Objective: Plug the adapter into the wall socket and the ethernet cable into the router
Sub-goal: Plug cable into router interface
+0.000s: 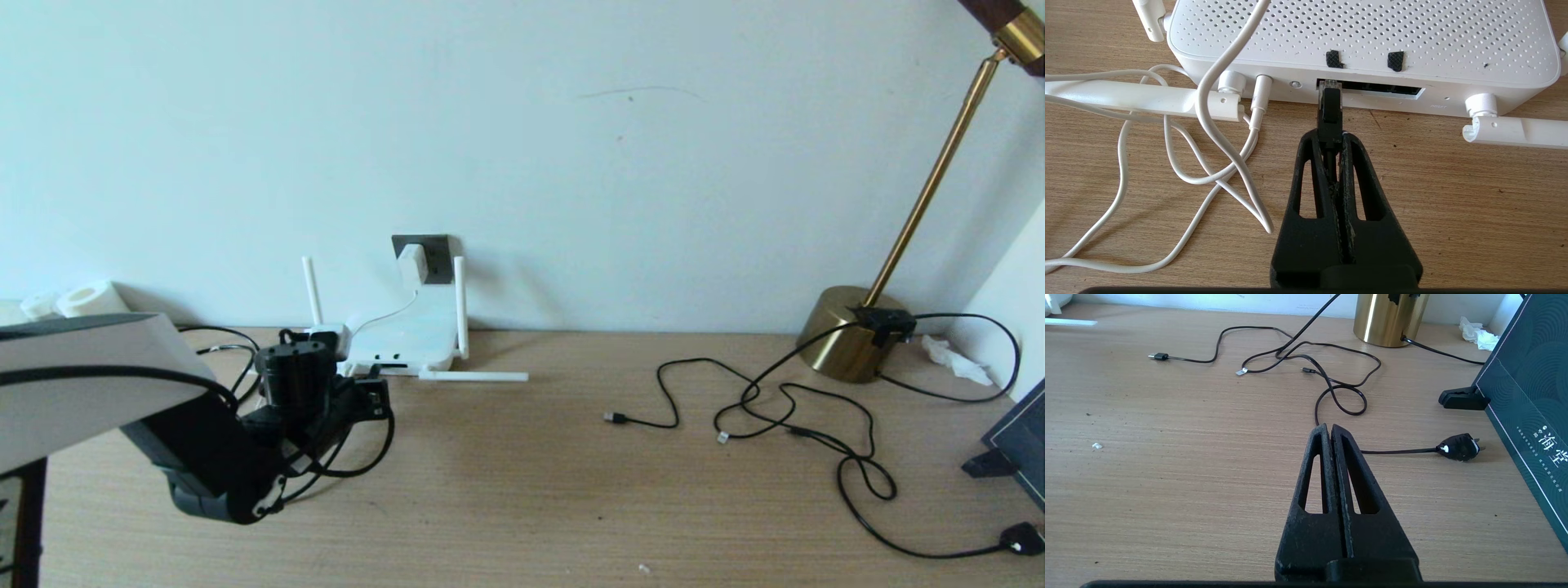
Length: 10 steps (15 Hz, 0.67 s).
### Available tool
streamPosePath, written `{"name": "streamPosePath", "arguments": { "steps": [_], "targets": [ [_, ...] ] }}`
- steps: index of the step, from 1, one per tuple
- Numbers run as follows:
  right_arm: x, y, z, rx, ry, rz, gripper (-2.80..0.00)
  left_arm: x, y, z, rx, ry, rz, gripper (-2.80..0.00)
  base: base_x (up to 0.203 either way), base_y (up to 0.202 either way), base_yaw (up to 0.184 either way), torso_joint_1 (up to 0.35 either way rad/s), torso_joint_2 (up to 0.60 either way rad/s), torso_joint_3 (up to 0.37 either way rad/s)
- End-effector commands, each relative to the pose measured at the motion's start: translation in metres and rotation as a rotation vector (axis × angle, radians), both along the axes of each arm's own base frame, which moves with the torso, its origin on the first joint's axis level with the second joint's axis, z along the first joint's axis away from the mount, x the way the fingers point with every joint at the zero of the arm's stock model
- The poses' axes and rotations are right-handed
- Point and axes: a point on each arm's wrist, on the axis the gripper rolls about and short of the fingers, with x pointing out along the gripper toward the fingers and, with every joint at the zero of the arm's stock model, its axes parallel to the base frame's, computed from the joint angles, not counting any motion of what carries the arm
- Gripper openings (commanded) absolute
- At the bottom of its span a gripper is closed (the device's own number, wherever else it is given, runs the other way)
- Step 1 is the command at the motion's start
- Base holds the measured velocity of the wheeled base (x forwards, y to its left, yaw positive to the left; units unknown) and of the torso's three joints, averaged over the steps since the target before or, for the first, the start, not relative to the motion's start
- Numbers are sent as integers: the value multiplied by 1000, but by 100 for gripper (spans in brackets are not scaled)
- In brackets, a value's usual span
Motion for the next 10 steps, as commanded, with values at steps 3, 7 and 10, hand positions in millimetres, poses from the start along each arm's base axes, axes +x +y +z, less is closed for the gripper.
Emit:
{"name": "streamPosePath", "arguments": {
  "steps": [3,7,10],
  "targets": [
    [0,0,0,-1,1,1,-280,1,0,2,-1,-12,2,-280,0,0,0,0,0,0],
    [0,0,0,1,1,1,-280,2,0,2,-1,-14,2,-280,0,0,0,0,0,0],
    [0,0,0,-1,1,1,-280,2,0,0,-2,-10,2,-280,0,0,0,0,0,0]
  ]
}}
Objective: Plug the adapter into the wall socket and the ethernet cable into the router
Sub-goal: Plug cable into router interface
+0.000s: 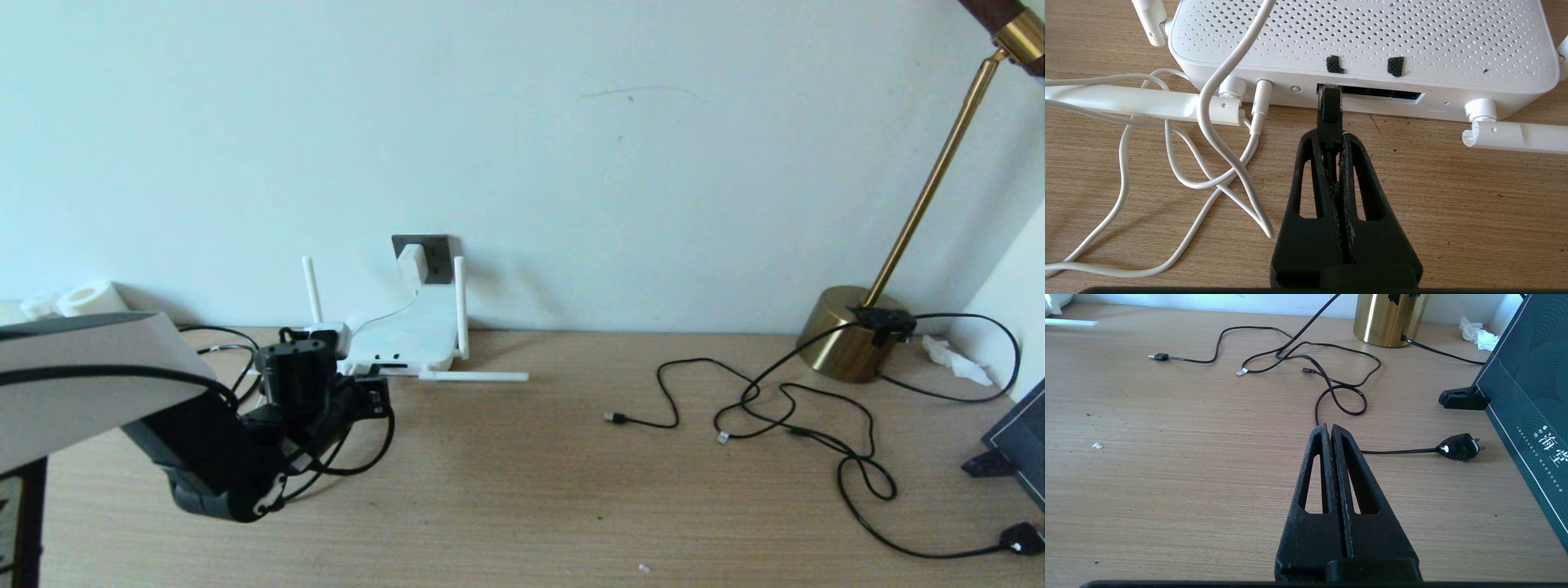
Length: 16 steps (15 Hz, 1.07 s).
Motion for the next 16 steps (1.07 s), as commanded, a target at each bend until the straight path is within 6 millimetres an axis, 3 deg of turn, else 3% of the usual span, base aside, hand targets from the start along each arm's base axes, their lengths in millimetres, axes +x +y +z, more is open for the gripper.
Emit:
{"name": "streamPosePath", "arguments": {
  "steps": [1,16],
  "targets": [
    [0,0,0,0,1,1,-280,0,0,-1,-1,-3,2,-280,0,0,0,0,0,0],
    [0,0,0,3,1,1,-280,3,-1,0,1,-9,0,-280,0,0,0,0,0,0]
  ]
}}
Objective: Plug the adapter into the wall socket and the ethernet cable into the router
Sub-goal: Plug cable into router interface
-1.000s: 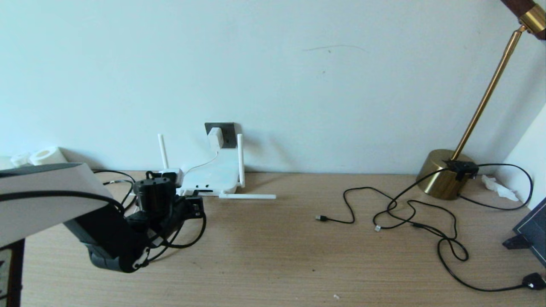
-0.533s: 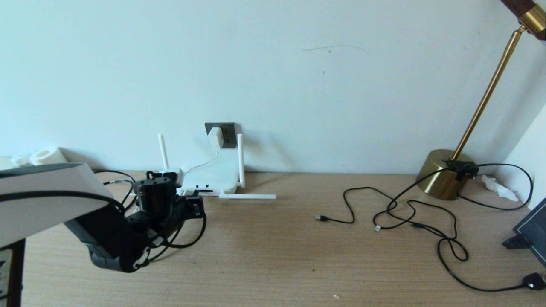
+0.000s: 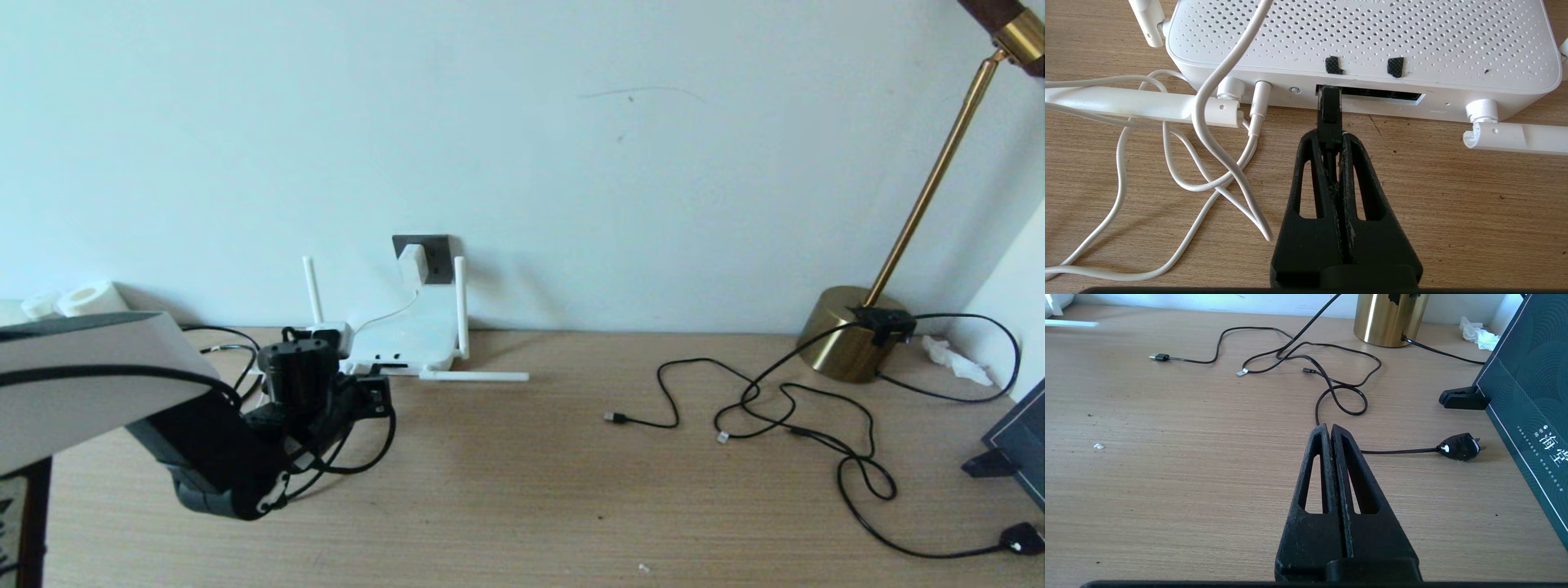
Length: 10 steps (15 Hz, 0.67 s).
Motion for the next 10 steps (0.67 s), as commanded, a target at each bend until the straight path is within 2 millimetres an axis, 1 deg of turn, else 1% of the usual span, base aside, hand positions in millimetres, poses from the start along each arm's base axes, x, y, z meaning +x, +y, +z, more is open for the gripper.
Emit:
{"name": "streamPosePath", "arguments": {
  "steps": [1,10],
  "targets": [
    [0,0,0,1,3,0,-280,1,0,1,-1,-8,3,-280,0,0,0,0,0,0],
    [0,0,0,1,3,-1,-280,3,0,3,13,-19,-2,-280,0,0,0,0,0,0]
  ]
}}
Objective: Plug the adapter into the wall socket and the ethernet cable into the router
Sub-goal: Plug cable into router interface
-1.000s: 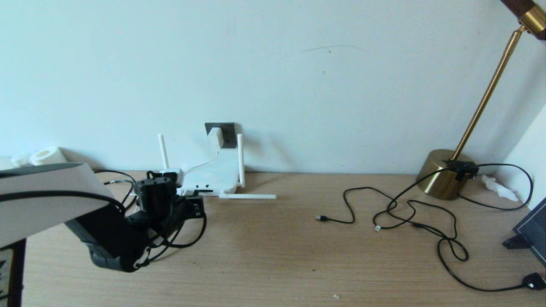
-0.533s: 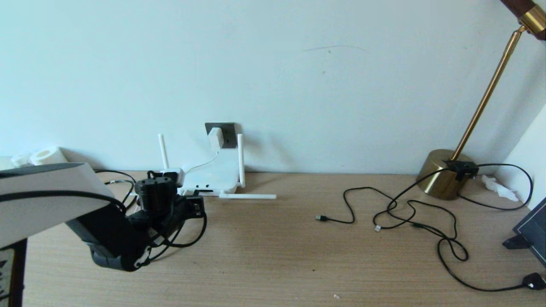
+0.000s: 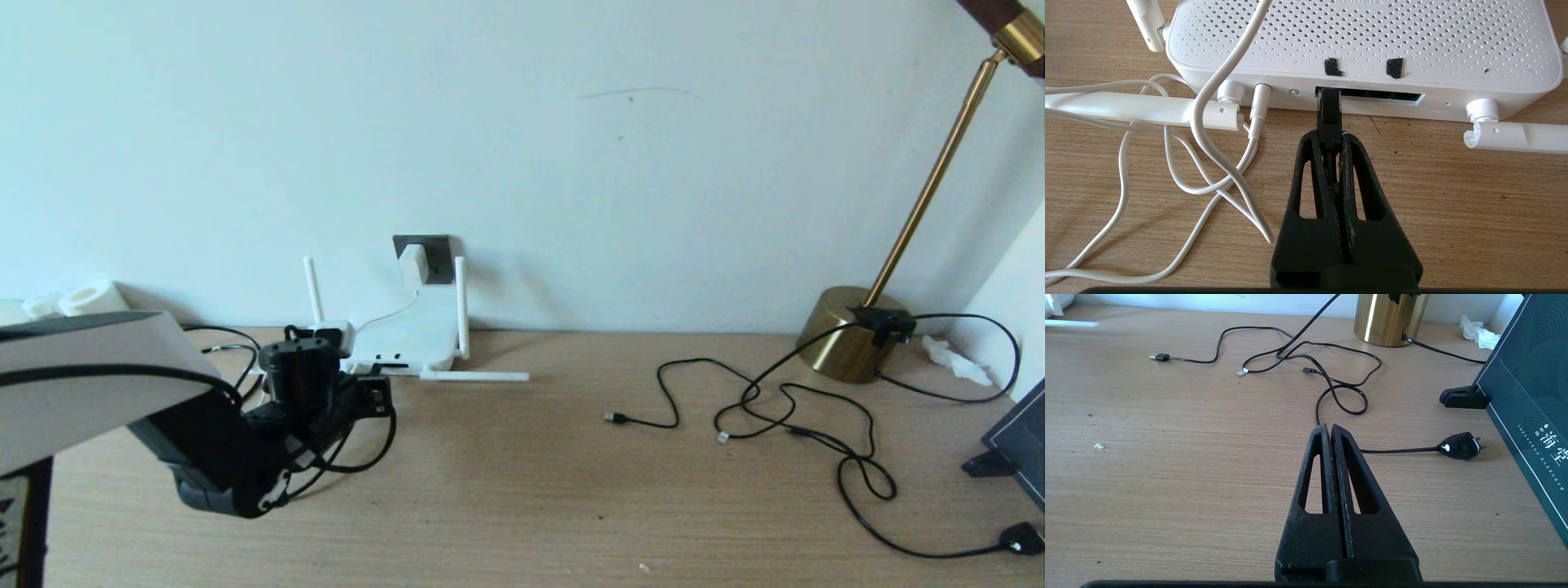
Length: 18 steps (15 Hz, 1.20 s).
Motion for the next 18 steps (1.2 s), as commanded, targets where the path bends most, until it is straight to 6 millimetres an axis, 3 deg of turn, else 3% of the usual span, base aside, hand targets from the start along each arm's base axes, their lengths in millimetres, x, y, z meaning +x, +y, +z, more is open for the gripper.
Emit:
{"name": "streamPosePath", "arguments": {
  "steps": [1,18],
  "targets": [
    [0,0,0,-1,2,-1,-280,1,0,2,-3,-14,2,-280,0,0,0,0,0,0],
    [0,0,0,2,0,-1,-280,6,-1,6,8,-33,-2,-280,0,0,0,0,0,0]
  ]
}}
